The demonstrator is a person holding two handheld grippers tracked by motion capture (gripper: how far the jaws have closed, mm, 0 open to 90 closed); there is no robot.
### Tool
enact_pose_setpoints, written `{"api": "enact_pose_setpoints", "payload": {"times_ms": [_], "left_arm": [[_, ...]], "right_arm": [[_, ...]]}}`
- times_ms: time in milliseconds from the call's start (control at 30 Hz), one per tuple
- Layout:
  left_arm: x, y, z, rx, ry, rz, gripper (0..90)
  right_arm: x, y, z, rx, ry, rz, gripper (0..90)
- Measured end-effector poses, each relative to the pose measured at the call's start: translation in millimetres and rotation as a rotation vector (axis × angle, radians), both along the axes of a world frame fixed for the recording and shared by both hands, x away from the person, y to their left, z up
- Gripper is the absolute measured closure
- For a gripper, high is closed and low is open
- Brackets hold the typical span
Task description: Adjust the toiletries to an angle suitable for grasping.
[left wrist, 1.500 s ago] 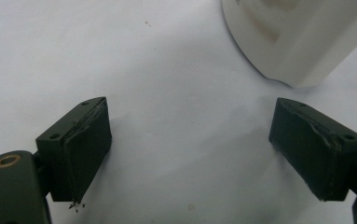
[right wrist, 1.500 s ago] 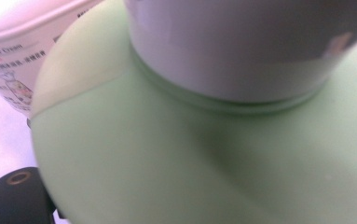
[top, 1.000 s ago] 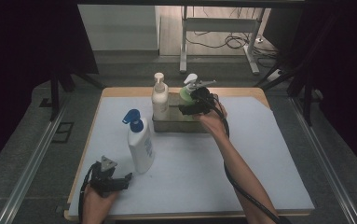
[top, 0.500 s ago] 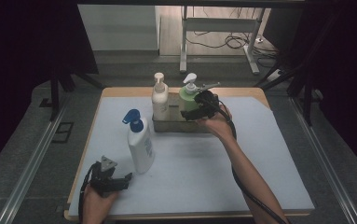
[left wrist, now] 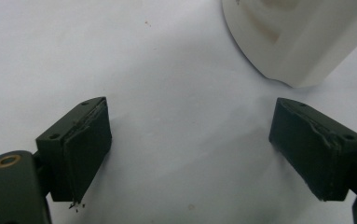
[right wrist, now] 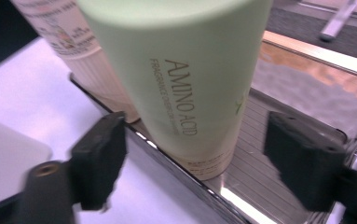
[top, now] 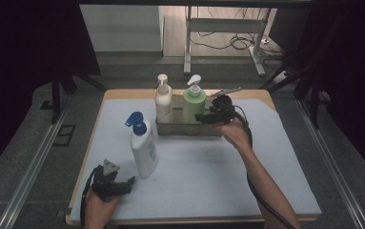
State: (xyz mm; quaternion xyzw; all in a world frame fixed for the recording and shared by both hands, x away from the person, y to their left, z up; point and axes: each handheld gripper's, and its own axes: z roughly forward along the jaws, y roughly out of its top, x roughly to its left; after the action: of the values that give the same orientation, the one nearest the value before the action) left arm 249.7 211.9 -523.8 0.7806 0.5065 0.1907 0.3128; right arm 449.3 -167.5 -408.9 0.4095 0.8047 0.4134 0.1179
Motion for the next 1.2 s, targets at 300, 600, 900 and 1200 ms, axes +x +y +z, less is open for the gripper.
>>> {"api": "enact_pose_setpoints", "payload": {"times_ms": [300, 600, 900, 1200], "left_arm": [[0.0, 0.0, 0.0, 0.0, 0.0, 0.0, 12.7], [0.0, 0.0, 0.0, 0.0, 0.0, 0.0, 12.7], [0.0, 0.0, 0.0, 0.0, 0.0, -0.001, 12.7], [0.0, 0.0, 0.0, 0.0, 0.0, 0.0, 12.7]], "right_arm": [[3.7, -12.4, -3.2, -0.03, -0.002, -0.031, 54.1], [9.0, -9.0, -10.2, -0.094, -0.07, -0.099, 82.4], [20.0, -4.7, -23.9, -0.123, -0.087, -0.157, 87.7], [27.8, 4.6, -30.8, -0.117, -0.091, -0.173, 89.5]]}}
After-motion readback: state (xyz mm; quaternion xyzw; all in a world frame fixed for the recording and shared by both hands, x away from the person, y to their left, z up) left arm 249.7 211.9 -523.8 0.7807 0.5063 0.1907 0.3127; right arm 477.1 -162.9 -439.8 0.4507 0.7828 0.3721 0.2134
